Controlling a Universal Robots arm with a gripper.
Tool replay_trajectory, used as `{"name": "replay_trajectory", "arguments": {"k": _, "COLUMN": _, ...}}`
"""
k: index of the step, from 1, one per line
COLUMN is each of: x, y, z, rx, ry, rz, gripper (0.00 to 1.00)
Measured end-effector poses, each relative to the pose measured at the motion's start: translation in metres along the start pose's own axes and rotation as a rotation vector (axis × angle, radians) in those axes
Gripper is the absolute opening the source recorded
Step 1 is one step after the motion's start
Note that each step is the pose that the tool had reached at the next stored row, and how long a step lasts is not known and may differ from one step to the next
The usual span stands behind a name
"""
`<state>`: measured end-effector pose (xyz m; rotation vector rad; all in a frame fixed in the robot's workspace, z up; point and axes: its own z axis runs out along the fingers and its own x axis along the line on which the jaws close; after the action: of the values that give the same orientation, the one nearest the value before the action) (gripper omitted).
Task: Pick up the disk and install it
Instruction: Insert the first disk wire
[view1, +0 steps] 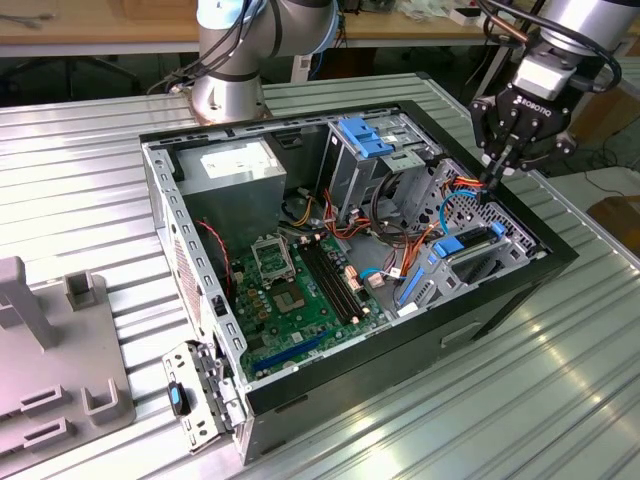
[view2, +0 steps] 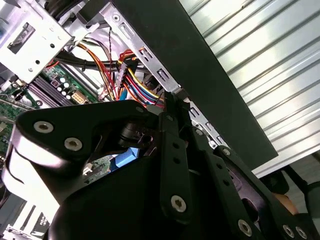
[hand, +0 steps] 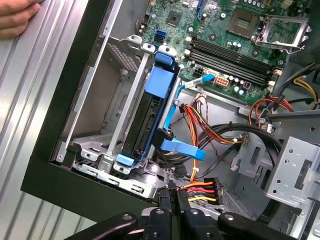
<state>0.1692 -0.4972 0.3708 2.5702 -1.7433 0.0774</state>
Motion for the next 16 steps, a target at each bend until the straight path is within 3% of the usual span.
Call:
{"name": "replay_trajectory", "arguments": {"k": 2, "x": 0.0, "y": 0.0, "z": 0.0001, "rx": -0.0014, "ry": -0.0002, "rz": 0.023, "gripper": 0.16}}
{"name": "replay_trajectory", "arguments": {"k": 13, "x": 0.0, "y": 0.0, "z": 0.0001, "rx": -0.0016, "ry": -0.0002, "rz": 0.026, "gripper": 0.16}}
{"name": "replay_trajectory", "arguments": {"k": 16, "x": 0.0001, "y": 0.0001, "z": 0.0005, "rx": -0.0044, "ry": -0.0004, "rz": 0.075, "gripper": 0.16}}
